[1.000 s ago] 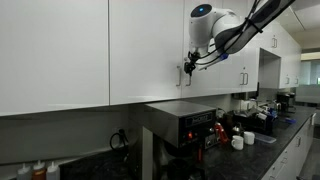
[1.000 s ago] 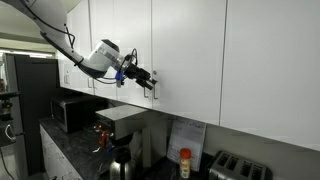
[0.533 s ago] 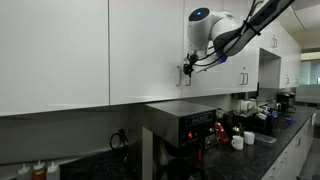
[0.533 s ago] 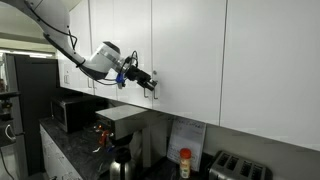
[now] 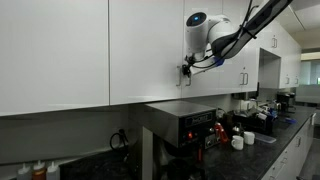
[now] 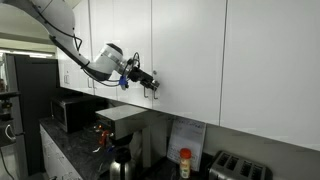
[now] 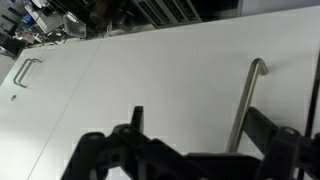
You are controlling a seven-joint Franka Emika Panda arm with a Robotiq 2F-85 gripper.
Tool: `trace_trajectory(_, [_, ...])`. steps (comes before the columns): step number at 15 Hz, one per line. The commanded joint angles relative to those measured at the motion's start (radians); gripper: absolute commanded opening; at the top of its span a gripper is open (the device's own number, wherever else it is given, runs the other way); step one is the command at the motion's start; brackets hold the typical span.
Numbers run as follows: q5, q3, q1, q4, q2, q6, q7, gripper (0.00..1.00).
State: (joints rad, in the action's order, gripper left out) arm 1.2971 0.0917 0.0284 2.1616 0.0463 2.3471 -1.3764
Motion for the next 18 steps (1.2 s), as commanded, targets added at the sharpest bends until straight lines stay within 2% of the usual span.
trace_trajectory(1, [0.048, -0.018, -0.023, -0.030, -0.029, -0.042, -0.037, 1.00])
trace_trajectory(18, [0.035, -0.006, -0.078, 0.077, 0.114, -0.225, -0.058, 1.00])
